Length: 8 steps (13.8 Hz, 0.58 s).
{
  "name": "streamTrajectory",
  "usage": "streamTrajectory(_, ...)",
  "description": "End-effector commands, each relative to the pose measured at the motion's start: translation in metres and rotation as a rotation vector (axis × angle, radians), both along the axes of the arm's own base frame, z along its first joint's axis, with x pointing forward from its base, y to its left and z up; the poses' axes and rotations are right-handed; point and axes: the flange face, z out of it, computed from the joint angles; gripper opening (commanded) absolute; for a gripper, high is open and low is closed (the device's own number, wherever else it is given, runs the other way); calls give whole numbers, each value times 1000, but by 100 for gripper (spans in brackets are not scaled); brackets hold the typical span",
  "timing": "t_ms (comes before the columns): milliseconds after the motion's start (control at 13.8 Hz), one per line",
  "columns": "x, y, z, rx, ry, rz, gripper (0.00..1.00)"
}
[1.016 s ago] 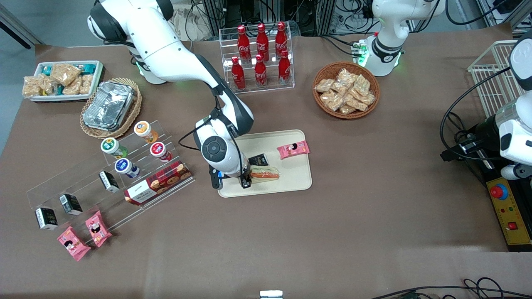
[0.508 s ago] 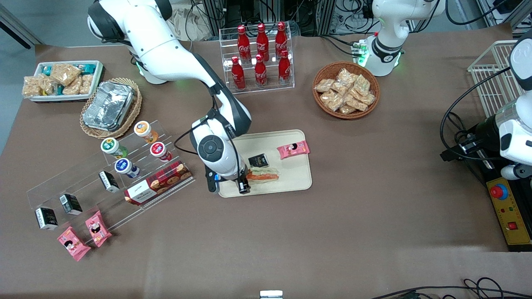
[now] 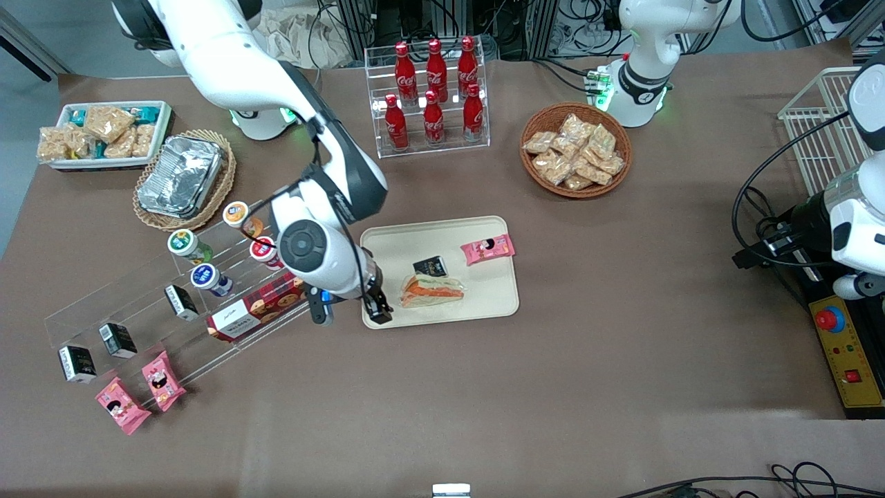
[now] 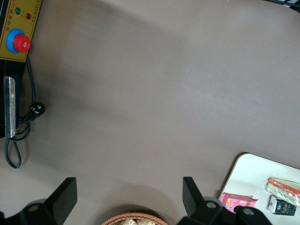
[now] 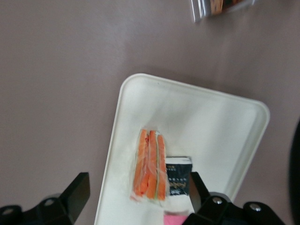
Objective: Place sandwich on tray
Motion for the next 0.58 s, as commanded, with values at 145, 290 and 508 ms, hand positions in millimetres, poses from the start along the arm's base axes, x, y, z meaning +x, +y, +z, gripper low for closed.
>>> streamTrajectory(145,-9,-54,101,50,-55,337,96)
streamTrajectory(290,-13,-89,140,72,-73,478,96)
streamTrajectory(508,-19,-147,181,93,-109,753,96)
